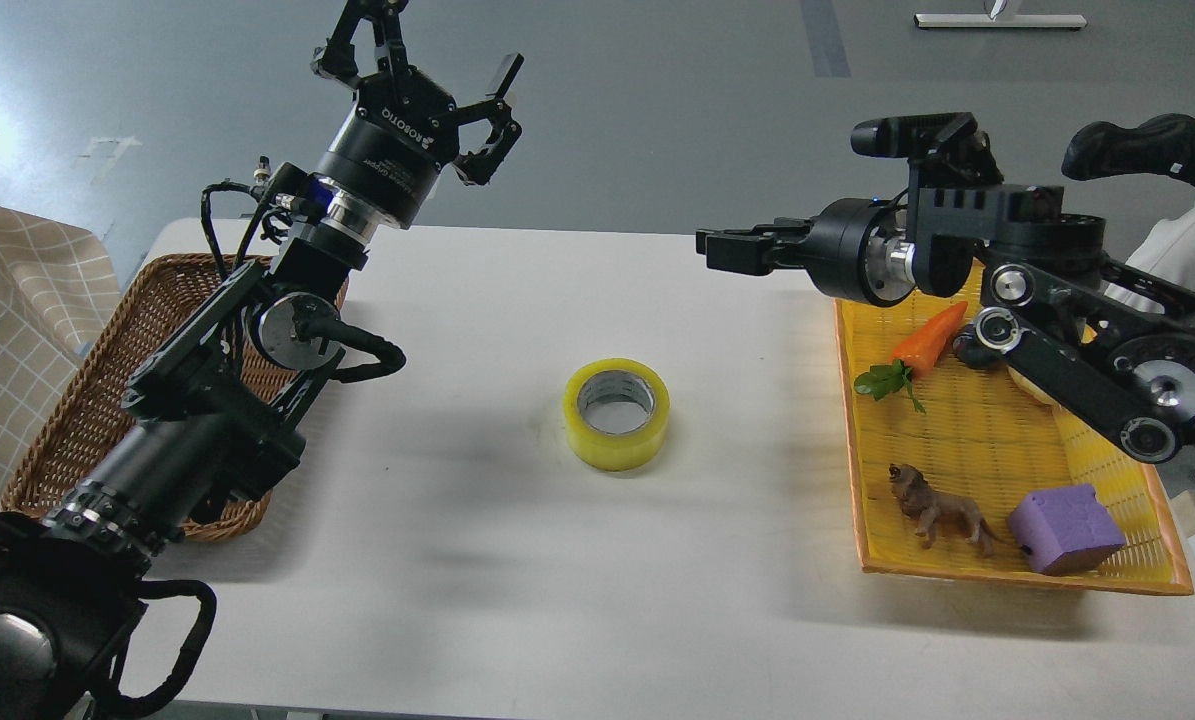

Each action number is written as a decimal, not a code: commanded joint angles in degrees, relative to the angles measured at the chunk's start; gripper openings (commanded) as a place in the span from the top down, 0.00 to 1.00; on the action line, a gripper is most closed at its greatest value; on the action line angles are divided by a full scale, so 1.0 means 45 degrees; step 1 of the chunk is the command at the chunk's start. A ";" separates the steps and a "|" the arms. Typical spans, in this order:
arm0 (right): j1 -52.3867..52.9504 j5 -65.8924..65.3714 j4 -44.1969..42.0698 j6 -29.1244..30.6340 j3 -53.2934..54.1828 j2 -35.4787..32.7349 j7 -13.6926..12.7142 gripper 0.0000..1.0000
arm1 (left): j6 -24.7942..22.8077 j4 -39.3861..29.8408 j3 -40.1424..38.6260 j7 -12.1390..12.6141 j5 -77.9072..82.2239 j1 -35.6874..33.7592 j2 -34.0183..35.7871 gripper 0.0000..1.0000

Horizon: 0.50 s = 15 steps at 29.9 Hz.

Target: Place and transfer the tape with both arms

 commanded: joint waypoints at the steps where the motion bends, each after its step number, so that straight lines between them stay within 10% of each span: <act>1: -0.1304 0.0001 0.0712 0.0000 0.1923 -0.0049 0.0055 0.03 | 0.0000 0.0088 0.0001 0.0007 -0.0001 0.0036 -0.0026 0.02; 15: -0.3906 0.3941 0.0990 0.0000 0.8802 0.0615 0.0153 0.04 | 0.0000 0.0127 0.0021 0.0007 0.0018 0.0016 0.0033 0.02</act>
